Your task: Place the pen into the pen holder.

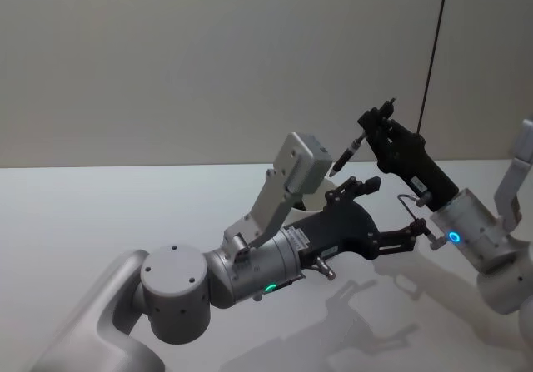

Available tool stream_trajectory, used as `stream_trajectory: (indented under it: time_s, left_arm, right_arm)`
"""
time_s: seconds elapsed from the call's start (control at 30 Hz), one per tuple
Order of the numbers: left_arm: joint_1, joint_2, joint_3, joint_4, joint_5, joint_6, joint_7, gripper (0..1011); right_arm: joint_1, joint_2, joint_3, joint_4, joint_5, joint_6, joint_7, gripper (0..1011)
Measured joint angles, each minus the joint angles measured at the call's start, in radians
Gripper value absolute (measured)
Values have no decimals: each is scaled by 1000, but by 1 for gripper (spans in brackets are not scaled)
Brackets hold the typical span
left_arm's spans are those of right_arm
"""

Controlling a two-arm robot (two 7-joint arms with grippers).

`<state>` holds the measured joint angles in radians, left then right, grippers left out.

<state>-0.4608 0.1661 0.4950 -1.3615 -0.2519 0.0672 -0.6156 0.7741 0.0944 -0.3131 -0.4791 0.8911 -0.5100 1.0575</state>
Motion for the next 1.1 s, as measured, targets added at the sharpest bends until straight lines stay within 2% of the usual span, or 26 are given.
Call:
stream_trajectory:
  time_s: [0.17, 0.43, 1.1]
  left_arm:
    - [0, 0, 0, 0, 0, 0, 0, 1003]
    - [0, 0, 0, 0, 0, 0, 0, 1003]
    - [0, 0, 0, 0, 0, 0, 0, 1003]
  right_arm:
    - [-5, -3, -4, -15, 0, 15, -28, 143]
    - [-9, -6, -13, -40, -24, 37, -69, 143]
    - [-12, -3, -35, -117, -141, 119, -198, 143]
